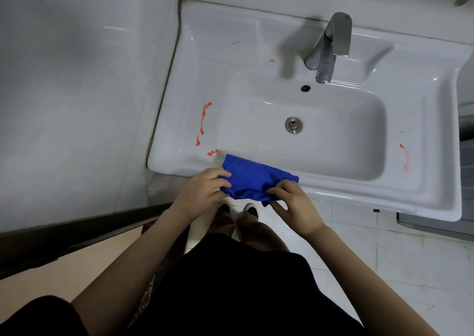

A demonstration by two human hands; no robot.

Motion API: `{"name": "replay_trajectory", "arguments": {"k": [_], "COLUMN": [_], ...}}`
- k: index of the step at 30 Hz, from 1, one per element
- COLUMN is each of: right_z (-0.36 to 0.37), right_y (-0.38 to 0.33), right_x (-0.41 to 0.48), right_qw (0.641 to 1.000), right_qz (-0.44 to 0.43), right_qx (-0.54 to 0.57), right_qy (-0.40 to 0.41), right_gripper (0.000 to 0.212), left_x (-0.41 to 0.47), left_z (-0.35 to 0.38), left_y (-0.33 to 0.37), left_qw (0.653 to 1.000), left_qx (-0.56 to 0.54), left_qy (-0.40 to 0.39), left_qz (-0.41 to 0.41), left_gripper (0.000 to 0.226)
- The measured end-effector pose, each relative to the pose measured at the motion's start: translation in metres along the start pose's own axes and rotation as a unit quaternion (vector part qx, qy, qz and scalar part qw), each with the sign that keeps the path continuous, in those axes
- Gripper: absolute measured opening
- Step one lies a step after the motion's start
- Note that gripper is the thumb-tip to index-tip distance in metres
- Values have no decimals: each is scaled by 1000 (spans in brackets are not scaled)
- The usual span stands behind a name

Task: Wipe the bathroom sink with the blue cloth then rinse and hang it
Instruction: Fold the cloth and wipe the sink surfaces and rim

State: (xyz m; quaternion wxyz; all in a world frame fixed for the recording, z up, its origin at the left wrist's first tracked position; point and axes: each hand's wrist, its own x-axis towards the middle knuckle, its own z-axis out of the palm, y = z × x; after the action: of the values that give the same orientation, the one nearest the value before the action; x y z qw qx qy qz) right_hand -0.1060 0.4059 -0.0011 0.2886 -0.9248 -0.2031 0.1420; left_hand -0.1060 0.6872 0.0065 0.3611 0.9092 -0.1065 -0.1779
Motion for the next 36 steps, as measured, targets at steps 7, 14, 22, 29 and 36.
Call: {"name": "replay_trajectory", "arguments": {"k": [7, 14, 22, 29, 36], "right_z": [15, 18, -50, -69, -60], "right_y": [-41, -40, -7, 25, 57], "right_x": [22, 40, 68, 116, 146], "right_qw": [996, 987, 975, 973, 933], "right_qz": [19, 93, 166, 173, 259], "right_qx": [-37, -41, 151, 147, 250], "right_qy": [80, 121, -12, -39, -8], "right_gripper": [50, 24, 9, 11, 11], "left_x": [29, 52, 81, 123, 163], "left_z": [-14, -19, -32, -33, -20], "left_y": [21, 28, 34, 25, 0], "left_qw": [991, 972, 963, 955, 941], "left_qx": [-94, -177, -221, -239, -272], "left_qy": [65, 112, 105, 106, 92], "left_qz": [-71, -103, -112, -141, -178], "left_gripper": [22, 20, 28, 31, 32]}}
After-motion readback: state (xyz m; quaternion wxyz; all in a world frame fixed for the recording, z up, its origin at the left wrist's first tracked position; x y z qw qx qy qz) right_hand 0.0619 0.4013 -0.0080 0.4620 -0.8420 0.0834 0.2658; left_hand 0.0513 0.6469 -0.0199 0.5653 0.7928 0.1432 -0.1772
